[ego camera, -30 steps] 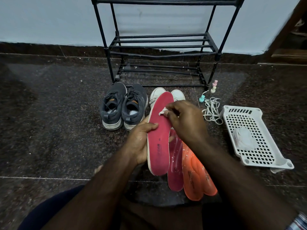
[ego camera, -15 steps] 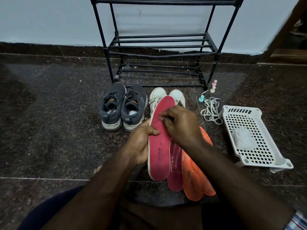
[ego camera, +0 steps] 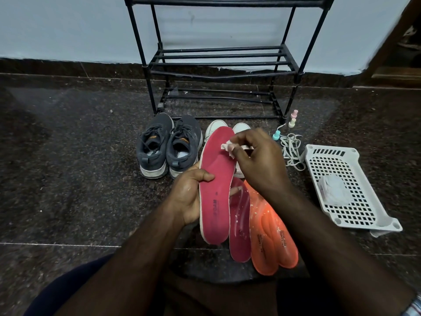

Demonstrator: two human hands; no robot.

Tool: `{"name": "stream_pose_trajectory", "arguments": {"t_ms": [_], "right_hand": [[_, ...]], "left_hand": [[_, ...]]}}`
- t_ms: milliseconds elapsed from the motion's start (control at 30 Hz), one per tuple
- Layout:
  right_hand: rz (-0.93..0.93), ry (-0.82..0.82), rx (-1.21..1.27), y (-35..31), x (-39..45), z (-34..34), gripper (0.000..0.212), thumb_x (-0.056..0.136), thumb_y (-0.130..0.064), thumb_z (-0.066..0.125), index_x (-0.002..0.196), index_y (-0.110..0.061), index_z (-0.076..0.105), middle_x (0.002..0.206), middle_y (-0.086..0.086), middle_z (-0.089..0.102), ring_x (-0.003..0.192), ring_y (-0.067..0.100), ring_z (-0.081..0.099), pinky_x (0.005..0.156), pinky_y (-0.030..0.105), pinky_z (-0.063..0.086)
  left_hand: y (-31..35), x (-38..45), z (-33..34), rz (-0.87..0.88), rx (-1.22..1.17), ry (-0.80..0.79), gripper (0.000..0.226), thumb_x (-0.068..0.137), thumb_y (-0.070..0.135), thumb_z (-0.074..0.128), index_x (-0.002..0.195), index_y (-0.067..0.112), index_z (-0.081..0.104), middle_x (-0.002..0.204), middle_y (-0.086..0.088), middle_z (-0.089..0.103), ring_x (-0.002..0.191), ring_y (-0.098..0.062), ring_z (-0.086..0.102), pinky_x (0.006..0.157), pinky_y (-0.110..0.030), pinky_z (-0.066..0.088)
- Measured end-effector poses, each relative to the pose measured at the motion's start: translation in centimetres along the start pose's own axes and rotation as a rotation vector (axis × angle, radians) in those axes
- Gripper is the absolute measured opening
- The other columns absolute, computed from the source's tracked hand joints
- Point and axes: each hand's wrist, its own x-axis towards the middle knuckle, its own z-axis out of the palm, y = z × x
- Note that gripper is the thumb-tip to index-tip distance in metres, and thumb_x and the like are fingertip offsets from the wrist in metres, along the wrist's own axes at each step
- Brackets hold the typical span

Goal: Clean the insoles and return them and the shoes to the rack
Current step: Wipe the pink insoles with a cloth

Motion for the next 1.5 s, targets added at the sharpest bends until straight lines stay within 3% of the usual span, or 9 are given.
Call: {"name": "stream_pose_trajectory", "arguments": {"t_ms": [100,300,433,500,700,1100,1233,1333,1500], "right_hand": [[-0.063,-0.041,-0.076,0.4,-0.2,0.8,0.009,0.083,-0.014,0.074,0.093,-0.012,0.074,0.092,0.001,0.065,0.085,0.007,0.059,0.077,0.015,0.045],[-0.225,-0.215,-0.17,-0.7,-1.5,2.5,0.024,0.073,-0.001,0.062,0.091,-0.009,0.077,0.088,0.005,0.073,0.084,0.027,0.067,0.078,0.038,0.056],[-0.2,-0.206,-0.178,-0.3,-1.3,2.2,0.019,0.075,0.0,0.065,0.087,-0.011,0.076,0.084,0.003,0.072,0.082,0.025,0.066,0.076,0.037,0.055],[-0.133,-0.147,-0.205,0.6,-0.8,1.7,0.015,0.079,-0.004,0.069,0.088,-0.013,0.076,0.086,0.002,0.071,0.083,0.022,0.065,0.077,0.033,0.054],[0.253,-0.164,0.138,0.8,-0.2,0.7,0.006,0.084,-0.021,0.075,0.089,-0.025,0.076,0.09,-0.012,0.071,0.085,-0.003,0.065,0.075,0.018,0.051],[0.021,-0.122,-0.076,1.0,-0.3,1.1,0.02,0.084,-0.012,0.073,0.103,-0.016,0.075,0.096,-0.002,0.07,0.092,0.013,0.064,0.083,0.028,0.05],[-0.103,-0.21,-0.188,0.2,-1.4,2.2,0.023,0.083,-0.006,0.067,0.103,-0.012,0.075,0.092,0.005,0.068,0.084,0.023,0.064,0.077,0.036,0.053],[-0.205,-0.327,-0.196,-1.3,-2.4,2.8,0.026,0.078,-0.007,0.059,0.097,-0.013,0.076,0.087,0.003,0.068,0.081,0.023,0.064,0.072,0.035,0.053],[-0.195,-0.271,-0.253,-0.6,-1.8,2.2,0.02,0.074,-0.002,0.068,0.09,-0.011,0.076,0.083,0.006,0.068,0.078,0.026,0.064,0.07,0.036,0.054]], "left_hand": [[-0.1,-0.1,0.1,0.004,0.026,-0.007,0.047,0.088,-0.009,0.035,0.127,0.005,0.058,0.11,-0.023,0.067,0.096,-0.037,0.067,0.095,-0.071,0.046],[0.0,-0.1,0.2,0.008,0.127,0.062,0.033,0.087,-0.007,0.036,0.107,0.007,0.058,0.076,-0.012,0.062,0.06,-0.023,0.062,0.056,-0.035,0.056],[0.3,0.0,-0.2,-0.005,0.11,0.049,0.033,0.087,-0.007,0.036,0.109,0.003,0.059,0.083,-0.018,0.063,0.069,-0.028,0.065,0.062,-0.042,0.06],[0.3,0.0,-0.4,-0.017,0.065,0.009,0.042,0.087,-0.008,0.035,0.121,-0.001,0.058,0.104,-0.026,0.065,0.092,-0.039,0.065,0.082,-0.058,0.058],[0.2,0.5,-0.8,-0.029,-0.002,0.03,0.052,0.088,-0.006,0.035,0.134,0.005,0.055,0.131,-0.029,0.059,0.124,-0.047,0.056,0.097,-0.07,0.045],[0.4,0.3,-0.3,-0.025,-0.002,0.026,0.035,0.103,0.031,0.05,0.13,0.012,0.059,0.125,-0.021,0.067,0.113,-0.039,0.065,0.092,-0.061,0.053],[0.2,0.4,0.0,-0.008,0.008,0.05,0.037,0.102,0.035,0.047,0.127,0.011,0.061,0.103,-0.015,0.069,0.089,-0.029,0.068,0.084,-0.047,0.056],[0.1,0.7,0.0,-0.021,-0.046,0.09,0.049,0.096,0.042,0.053,0.131,0.008,0.056,0.103,-0.016,0.062,0.095,-0.029,0.062,0.095,-0.047,0.05],[0.5,0.4,0.0,0.014,-0.018,0.103,0.049,0.104,0.044,0.039,0.11,0.004,0.068,0.095,-0.018,0.073,0.084,-0.029,0.072,0.085,-0.046,0.055]]}}
